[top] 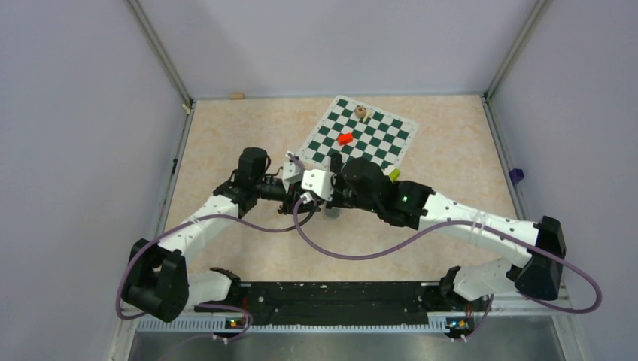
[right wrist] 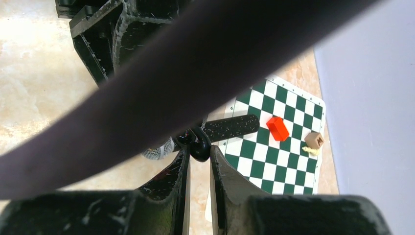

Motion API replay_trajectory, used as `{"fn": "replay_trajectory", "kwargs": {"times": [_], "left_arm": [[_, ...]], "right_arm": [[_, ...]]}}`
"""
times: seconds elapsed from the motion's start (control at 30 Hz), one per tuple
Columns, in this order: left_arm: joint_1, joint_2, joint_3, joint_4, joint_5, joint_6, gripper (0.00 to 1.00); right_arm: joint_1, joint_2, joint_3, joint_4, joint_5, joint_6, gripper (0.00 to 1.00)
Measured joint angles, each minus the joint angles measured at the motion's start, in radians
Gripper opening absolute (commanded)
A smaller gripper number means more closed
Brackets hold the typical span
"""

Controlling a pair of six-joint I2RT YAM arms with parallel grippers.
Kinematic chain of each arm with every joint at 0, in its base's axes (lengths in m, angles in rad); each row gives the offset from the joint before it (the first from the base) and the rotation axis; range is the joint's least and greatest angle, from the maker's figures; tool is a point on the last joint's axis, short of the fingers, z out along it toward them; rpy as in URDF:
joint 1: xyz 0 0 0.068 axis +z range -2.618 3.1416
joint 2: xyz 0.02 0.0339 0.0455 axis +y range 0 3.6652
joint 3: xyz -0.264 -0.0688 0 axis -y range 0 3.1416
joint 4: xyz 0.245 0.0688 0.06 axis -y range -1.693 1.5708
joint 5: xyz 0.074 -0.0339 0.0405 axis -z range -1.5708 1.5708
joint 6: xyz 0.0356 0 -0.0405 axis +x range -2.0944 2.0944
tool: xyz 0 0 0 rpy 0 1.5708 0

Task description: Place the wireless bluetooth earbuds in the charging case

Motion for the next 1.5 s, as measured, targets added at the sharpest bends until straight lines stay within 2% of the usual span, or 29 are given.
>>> {"fn": "replay_trajectory", "kwargs": {"times": [0.83,1.5], "left_arm": [[0.020,-0.024,-0.006,-0.010,-0.015,0.001,0.00],[0.022,-0.026,-0.010,-0.016,0.000,0.005,0.00]], "right_arm": [[0.034,0.052,0.001,0.055,0.051,-0.032,0.07],[0.034,0.055,0.049,-0.014,0.026,0.004,0.07]]}}
